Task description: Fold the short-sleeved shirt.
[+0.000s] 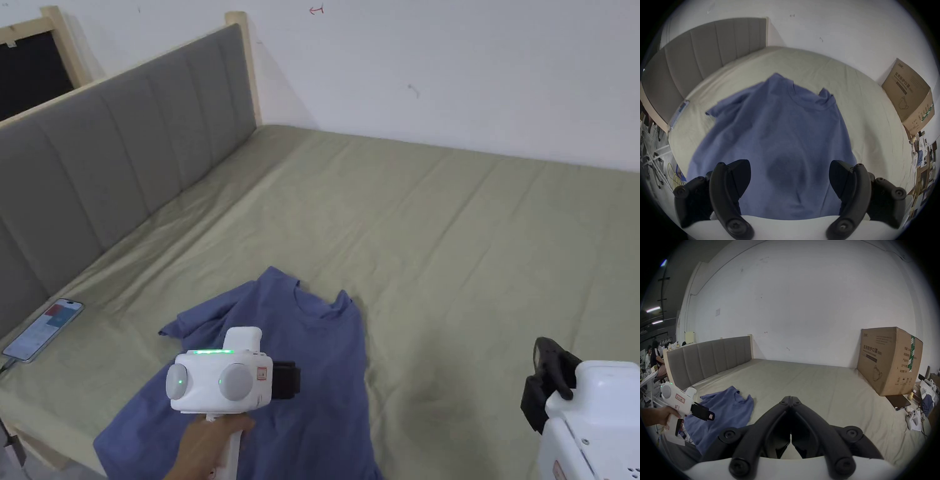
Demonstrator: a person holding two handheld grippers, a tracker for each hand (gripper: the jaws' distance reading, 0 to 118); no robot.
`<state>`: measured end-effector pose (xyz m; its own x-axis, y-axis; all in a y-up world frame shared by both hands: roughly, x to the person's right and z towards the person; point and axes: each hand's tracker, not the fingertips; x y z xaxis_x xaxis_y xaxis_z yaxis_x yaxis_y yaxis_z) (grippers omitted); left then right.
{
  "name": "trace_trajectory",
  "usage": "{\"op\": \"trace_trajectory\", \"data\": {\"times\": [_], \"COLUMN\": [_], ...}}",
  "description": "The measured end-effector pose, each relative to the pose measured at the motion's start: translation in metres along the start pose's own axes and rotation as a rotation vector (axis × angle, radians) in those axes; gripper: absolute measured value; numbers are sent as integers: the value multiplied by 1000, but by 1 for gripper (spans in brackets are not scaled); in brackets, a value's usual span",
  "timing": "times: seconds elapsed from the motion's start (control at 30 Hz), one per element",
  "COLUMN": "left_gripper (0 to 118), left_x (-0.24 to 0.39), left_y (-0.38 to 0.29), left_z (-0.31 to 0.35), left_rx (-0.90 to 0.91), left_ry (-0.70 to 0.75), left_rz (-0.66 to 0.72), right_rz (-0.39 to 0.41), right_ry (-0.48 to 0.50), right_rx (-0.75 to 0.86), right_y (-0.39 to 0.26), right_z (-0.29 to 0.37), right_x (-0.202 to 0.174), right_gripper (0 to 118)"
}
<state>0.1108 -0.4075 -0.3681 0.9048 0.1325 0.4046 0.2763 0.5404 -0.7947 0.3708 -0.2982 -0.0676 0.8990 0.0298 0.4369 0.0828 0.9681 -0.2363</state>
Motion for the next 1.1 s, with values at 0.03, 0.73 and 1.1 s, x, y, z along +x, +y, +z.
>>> {"op": "trace_trajectory", "data": {"times": [0.03, 0.73, 1.1], "left_gripper": [100, 2, 2], "left_x": [2, 26, 132], "left_y": [-1, 13, 106], "left_z": [-7, 77, 176], "left_rx": [-35, 137, 345], "left_ry": [-5, -142, -413], "left_rz": [1, -92, -213], "right_rz": [0, -34, -74], "right_ry": [-8, -64, -146], "right_rx": [-6, 7, 65], "right_y": [-2, -1, 9], "right_z": [0, 25, 55], "right_x": [3, 45, 81], "right_gripper": [0, 0, 0]}}
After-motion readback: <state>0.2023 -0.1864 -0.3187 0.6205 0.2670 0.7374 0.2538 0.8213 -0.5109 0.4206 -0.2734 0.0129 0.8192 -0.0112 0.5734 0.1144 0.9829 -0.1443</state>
